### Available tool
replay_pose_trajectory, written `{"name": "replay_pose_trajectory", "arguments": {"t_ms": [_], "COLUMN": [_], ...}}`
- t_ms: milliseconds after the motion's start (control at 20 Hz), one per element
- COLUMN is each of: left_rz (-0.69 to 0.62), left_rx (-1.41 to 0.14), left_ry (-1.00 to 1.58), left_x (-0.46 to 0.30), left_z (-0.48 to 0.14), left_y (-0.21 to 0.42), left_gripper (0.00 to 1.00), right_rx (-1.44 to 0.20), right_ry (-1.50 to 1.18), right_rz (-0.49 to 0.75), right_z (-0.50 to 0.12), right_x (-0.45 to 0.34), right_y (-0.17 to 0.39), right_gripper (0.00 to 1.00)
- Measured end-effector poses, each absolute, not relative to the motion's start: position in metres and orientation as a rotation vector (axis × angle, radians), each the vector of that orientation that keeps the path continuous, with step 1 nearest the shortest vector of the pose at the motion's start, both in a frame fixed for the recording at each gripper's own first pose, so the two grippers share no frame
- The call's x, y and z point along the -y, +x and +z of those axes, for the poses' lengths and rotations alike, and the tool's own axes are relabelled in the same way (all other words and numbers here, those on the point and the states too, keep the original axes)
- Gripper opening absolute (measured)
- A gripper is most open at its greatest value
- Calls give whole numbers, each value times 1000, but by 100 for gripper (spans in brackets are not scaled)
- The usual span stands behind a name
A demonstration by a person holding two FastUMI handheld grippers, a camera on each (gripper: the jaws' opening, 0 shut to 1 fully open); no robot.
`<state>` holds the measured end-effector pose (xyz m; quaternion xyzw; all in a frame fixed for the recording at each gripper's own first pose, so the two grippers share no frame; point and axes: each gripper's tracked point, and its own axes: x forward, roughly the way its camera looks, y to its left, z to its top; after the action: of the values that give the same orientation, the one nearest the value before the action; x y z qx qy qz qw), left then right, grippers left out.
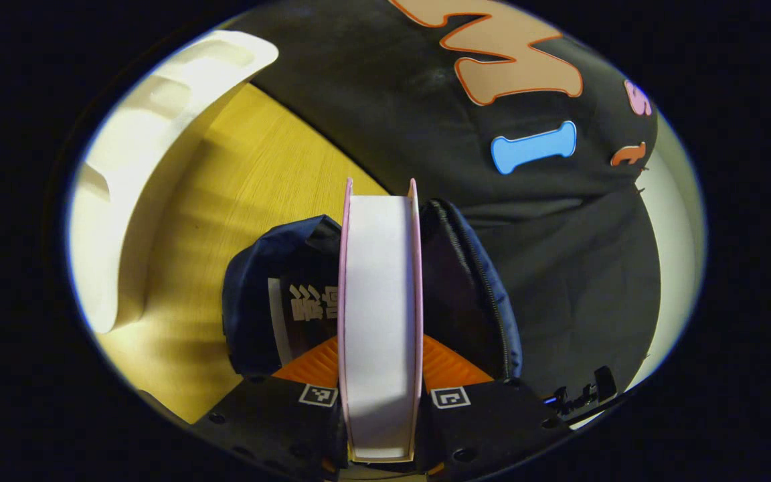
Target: Open the schoolbag, grab two books from the bookshelf and put them into the schoolbag.
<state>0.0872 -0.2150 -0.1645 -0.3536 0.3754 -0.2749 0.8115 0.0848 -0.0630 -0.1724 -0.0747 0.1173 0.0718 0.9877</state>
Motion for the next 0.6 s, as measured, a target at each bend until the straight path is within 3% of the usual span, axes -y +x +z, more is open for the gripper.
{"name": "replay_pose_trajectory", "arguments": {"t_ms": [150, 300, 600], "left_rz": [-609, -625, -673], "left_rx": [-789, -779, -812], "left_ry": [-796, -800, -834], "left_x": [226, 234, 267], "left_z": [-177, -188, -215], "left_y": [90, 91, 94], "left_gripper": [36, 38, 34], "right_rx": [-226, -223, -224], "right_ry": [-134, -116, -110], "right_rz": [152, 161, 191], "right_z": [-170, -169, -173], "right_x": [58, 51, 41], "right_y": [84, 85, 84], "right_gripper": [5, 1, 2]}}
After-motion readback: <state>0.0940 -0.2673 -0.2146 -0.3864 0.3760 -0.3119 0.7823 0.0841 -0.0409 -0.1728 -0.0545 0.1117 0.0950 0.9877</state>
